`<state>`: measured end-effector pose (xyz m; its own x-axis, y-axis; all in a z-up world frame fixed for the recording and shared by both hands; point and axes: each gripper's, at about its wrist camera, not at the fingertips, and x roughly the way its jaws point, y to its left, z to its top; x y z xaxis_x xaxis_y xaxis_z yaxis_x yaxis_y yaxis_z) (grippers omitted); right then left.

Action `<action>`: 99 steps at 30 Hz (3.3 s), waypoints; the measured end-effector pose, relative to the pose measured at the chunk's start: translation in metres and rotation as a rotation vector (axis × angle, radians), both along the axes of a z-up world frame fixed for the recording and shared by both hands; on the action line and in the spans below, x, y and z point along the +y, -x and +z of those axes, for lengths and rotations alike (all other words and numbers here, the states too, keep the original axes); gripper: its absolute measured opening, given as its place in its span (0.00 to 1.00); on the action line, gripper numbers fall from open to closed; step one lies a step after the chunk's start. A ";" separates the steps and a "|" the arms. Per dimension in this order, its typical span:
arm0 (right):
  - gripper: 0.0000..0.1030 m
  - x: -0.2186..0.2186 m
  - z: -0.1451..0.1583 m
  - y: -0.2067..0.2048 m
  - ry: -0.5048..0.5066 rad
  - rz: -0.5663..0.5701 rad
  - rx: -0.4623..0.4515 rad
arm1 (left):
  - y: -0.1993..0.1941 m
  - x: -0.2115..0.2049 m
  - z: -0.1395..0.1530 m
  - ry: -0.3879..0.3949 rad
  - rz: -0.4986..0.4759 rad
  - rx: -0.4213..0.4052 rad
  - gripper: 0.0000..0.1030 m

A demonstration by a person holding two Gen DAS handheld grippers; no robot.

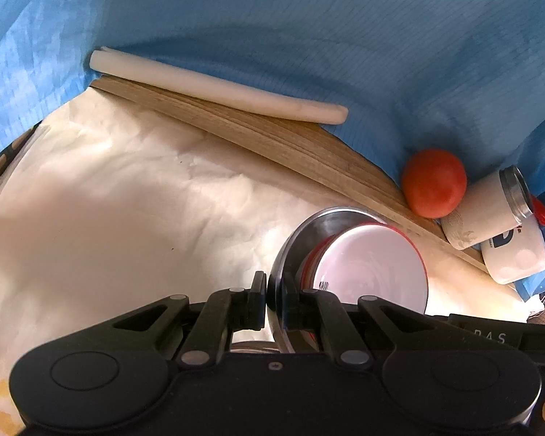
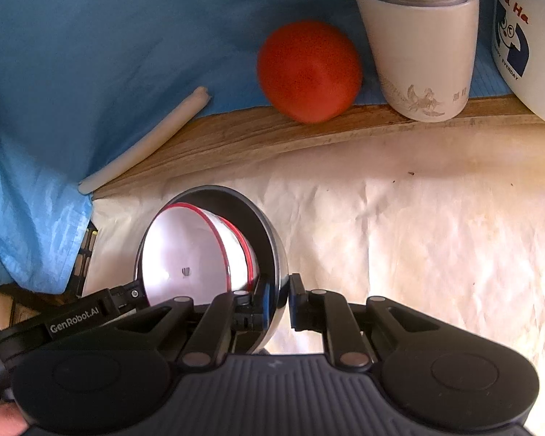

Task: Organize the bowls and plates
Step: 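Lift the steel bowl holding the white bowls with both tools, then carry the steel bowl with both tools over the steel plate stack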

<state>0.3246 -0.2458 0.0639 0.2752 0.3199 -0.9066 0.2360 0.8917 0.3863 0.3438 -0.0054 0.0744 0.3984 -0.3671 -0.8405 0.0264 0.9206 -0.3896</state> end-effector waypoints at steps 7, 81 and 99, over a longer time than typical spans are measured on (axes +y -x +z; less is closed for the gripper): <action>0.13 0.007 0.007 0.010 0.004 0.014 -0.006 | 0.010 0.009 0.003 0.007 0.007 -0.008 0.05; 0.13 0.082 0.007 0.085 0.029 0.178 0.040 | 0.107 0.075 -0.012 -0.055 -0.004 0.036 0.06; 0.13 0.078 0.002 0.084 0.032 0.174 0.065 | 0.104 0.067 -0.018 -0.062 -0.029 0.030 0.06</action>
<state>0.2403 -0.1677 0.0663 0.1592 0.3287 -0.9309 0.1005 0.9326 0.3465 0.2402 0.0621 0.0567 0.3625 -0.3252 -0.8734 0.0426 0.9420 -0.3330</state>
